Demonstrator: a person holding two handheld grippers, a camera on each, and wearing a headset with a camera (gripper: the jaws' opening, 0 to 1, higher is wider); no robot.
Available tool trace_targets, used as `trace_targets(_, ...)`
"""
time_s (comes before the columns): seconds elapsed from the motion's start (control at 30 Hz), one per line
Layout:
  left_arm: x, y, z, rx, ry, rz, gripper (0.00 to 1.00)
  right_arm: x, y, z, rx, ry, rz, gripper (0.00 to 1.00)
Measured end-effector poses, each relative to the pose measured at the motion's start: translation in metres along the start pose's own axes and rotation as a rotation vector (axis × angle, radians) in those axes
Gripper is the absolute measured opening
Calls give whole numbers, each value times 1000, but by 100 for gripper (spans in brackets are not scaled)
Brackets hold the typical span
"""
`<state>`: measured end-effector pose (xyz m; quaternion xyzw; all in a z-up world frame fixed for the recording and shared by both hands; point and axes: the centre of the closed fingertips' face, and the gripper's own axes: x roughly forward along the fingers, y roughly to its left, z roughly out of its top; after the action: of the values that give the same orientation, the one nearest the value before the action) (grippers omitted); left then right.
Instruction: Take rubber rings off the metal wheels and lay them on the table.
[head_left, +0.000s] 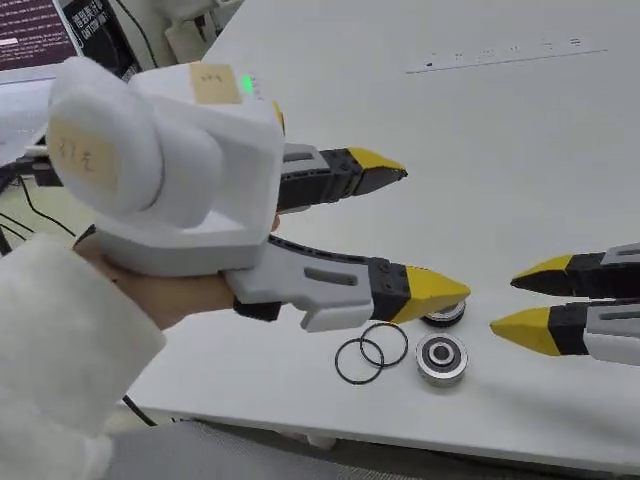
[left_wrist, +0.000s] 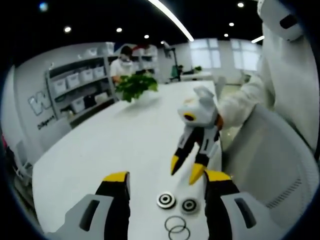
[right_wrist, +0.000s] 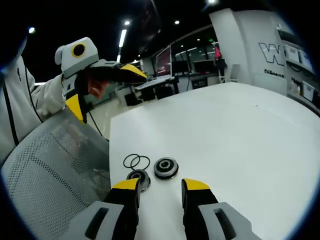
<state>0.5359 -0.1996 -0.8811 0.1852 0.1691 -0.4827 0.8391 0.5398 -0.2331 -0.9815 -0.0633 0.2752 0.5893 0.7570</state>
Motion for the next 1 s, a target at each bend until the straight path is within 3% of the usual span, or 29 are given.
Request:
trace_targets(0.13,14,0,-16,-17,41,-24,56,8,-2,-4,-26,10,19,30)
trace_targets(0.27,26,3,-29,-47,48,-36,56,14,-5,-5,-6,1,33,29)
trace_targets(0.33,30,5,-43,-57,102,-39,55,17,-5,-7,-12,3,40,28)
trace_targets(0.5,41,11,-59,-79,114,-25,54,29,-7,-12,-36,18,63,28)
trace_targets(0.63,49,17,-80,-101,132,-5,42,36,-5,-11,-39,10,78,27)
trace_targets(0.83,56,16,-94,-156,132,-11,31,44,-5,-11,-54,6,91,26)
trace_targets(1.0,62,12,-93,-155,116,-26,25,46,-7,-9,-57,-5,82,21)
